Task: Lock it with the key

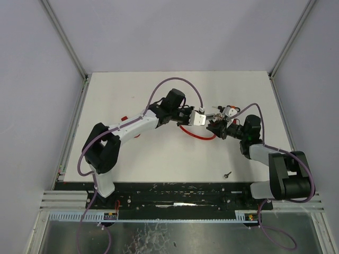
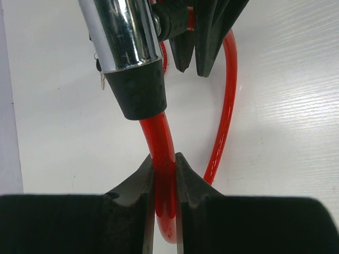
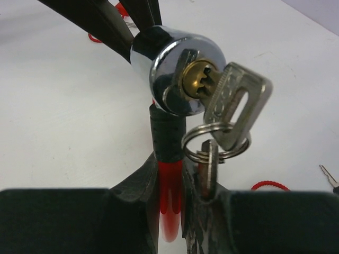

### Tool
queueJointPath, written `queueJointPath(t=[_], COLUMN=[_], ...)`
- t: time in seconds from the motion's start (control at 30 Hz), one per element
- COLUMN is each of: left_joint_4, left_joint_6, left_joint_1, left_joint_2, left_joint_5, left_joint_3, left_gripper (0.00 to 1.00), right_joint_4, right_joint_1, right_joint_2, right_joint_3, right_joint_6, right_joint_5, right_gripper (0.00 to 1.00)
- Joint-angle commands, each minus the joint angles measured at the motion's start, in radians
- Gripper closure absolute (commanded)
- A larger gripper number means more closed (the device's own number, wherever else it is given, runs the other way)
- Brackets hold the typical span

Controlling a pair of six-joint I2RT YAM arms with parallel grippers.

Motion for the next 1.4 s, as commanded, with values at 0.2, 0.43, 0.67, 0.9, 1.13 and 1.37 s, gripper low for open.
queueJointPath(t=[0.2,0.43,0.67,0.9,1.13,1.37], left_joint_4=[-0.007,0.003,0.009,0.039,0.051,0.069], left_joint_6=[0.052,0.035,0.008,-0.034,-0.042,-0.048], left_joint_1=[-0.044,-0.044,-0.031,0.007,0.025,-0.007], left_joint_2=[0.066,0.069,0.054,0.047,0.040,0.042], left_joint_5=[0.006,0.015,0.142,0.267,0.292,0.217], left_joint_3=[0.018,0.022,0.027,0.023,0.011,0.010], left_gripper=[1.00,1.00,1.00,1.00,1.00,1.00], right_joint_4=[-0.262,-0.279,0.143,0.171,0.182,0.392], right_joint_1=[0.009,-0.027,-0.026,-0.026,-0.027,-0.015], right_joint_2=[-0.030,-0.036,0.013,0.015,0.019,0.019], right_joint_3=[0.127,0.135,0.061,0.042,0.050,-0.008], right_joint_6=[-0.197,-0.169,0.195,0.184,0.197,0.307], right_joint_5=[-0.114,-0.136,-0.101,-0.107,-0.161,-0.070], right_gripper=[0.92,0.85,1.00,1.00,1.00,1.00])
